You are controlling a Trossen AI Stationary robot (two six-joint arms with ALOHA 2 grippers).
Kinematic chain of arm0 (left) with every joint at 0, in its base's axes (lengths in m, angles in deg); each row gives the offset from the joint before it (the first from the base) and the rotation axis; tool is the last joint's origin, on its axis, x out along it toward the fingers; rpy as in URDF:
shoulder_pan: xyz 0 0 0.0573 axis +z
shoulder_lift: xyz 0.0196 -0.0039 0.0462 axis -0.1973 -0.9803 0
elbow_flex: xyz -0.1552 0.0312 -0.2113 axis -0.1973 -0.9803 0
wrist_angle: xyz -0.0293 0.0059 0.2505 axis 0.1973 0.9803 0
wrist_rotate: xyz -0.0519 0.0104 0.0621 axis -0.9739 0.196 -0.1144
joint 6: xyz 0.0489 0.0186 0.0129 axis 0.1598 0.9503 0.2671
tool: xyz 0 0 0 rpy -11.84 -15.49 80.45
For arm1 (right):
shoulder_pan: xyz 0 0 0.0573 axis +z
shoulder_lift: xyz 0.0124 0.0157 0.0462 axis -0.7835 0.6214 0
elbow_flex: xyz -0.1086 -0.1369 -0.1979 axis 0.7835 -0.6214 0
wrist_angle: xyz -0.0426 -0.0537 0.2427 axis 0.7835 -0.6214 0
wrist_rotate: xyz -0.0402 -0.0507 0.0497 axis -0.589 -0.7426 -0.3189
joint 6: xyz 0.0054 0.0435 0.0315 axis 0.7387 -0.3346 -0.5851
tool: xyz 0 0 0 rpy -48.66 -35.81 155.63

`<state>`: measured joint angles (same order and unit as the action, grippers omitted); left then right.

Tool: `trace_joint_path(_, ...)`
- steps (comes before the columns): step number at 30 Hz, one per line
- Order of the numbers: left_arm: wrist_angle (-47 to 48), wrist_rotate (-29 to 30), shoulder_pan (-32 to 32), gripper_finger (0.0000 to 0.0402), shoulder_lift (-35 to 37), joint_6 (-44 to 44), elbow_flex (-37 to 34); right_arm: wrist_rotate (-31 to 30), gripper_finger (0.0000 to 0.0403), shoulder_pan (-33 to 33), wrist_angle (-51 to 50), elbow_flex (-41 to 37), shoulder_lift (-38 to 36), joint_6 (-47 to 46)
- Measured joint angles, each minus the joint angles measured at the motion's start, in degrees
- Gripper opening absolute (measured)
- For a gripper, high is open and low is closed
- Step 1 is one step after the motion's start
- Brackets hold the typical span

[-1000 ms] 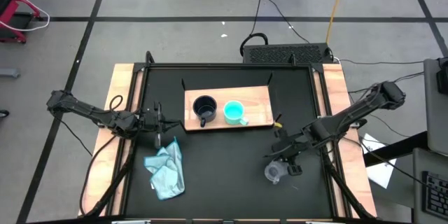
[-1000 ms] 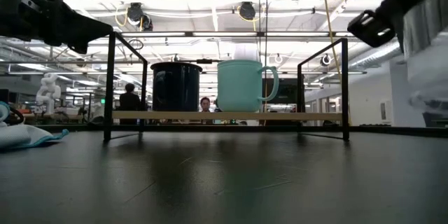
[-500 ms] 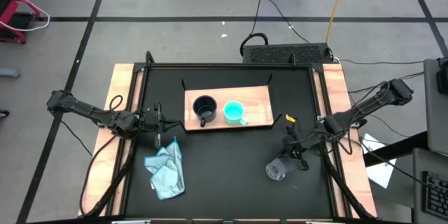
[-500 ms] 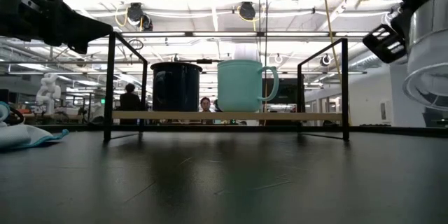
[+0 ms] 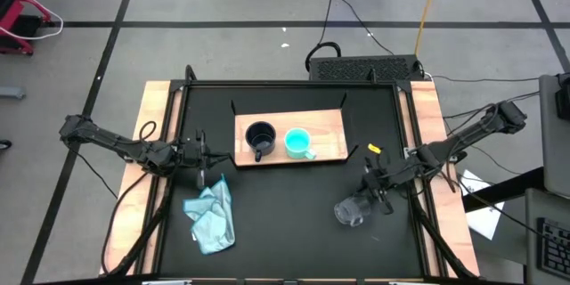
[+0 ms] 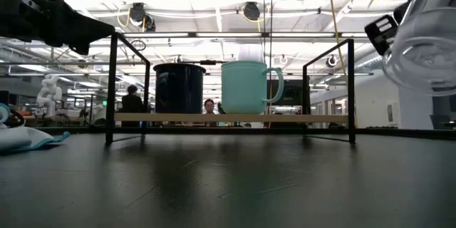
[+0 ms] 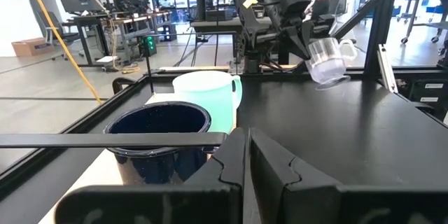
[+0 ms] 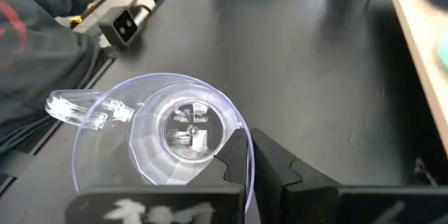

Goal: Stack small to large cups/mugs on shelf
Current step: Put the transparent mug to the right of the light blue mug on the shelf

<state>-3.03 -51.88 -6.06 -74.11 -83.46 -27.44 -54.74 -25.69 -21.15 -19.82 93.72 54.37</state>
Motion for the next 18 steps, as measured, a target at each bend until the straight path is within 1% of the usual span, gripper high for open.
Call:
trace_joint_path(5,0.0,0.02,-0.01,0.0024,0.0,-0.02,0.0,-0.39,0.0,-1.28,0.36,0.0,-0.78,1.55)
trace_joint_path(9,0.02,0.02,0.01,0.0024,0.0,-0.02,0.0,-0.38,0.0,-3.57,3.74,0.61,-0.86,4.51)
trace_joint_path(14,0.07,0.02,0.01,0.0024,0.0,0.81,0.0,-0.13,0.0,-7.43,-0.9,6.45,-0.75,7.39)
trace_joint_path(18,0.09,0.04,0.0,0.0024,0.0,0.94,0.0,-0.03,0.0,-10.15,-9.08,13.81,-0.45,9.74)
